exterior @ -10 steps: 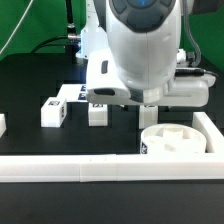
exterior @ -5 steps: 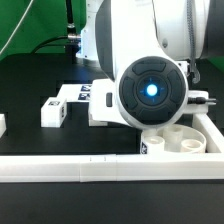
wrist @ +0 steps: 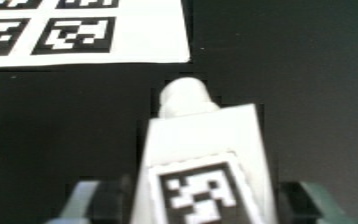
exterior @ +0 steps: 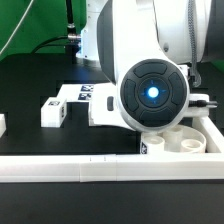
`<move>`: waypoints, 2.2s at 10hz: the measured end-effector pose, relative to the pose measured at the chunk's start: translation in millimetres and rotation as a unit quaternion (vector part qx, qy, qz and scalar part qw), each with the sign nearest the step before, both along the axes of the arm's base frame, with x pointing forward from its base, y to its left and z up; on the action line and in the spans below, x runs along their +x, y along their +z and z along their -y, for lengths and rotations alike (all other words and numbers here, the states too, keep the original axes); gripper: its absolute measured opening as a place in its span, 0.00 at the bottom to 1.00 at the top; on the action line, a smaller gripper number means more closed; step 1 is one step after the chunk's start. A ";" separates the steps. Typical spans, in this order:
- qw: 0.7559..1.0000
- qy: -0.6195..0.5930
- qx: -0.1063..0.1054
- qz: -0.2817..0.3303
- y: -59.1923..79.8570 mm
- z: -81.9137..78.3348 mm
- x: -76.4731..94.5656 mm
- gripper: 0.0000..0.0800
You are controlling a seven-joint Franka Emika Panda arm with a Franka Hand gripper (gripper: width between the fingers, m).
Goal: Assemble stool
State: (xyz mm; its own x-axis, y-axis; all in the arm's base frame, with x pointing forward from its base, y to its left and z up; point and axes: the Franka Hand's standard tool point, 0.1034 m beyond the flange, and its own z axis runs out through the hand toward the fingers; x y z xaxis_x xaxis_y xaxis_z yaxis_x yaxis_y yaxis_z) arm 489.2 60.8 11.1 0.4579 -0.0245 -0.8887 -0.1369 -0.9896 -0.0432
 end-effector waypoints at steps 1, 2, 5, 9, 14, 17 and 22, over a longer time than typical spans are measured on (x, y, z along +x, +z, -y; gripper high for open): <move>1.000 0.001 0.000 0.000 0.1 -1.0 0.2 0.40; 1.000 0.002 0.000 0.002 0.7 -2.4 1.1 0.40; 1.000 0.007 0.002 0.003 26.7 -4.0 7.2 0.40; 1.000 0.008 0.004 0.014 51.8 -2.1 14.6 0.40; 0.989 -0.003 -0.003 0.146 68.6 -3.1 41.3 0.40; 0.968 -0.013 -0.018 0.251 84.4 -6.1 52.0 0.40; 0.916 -0.025 -0.030 0.399 99.9 -11.2 71.8 0.40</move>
Offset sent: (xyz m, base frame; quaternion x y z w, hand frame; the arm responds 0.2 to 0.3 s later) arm 0.0074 0.0047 0.0244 -0.0154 0.0022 -0.0113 0.9998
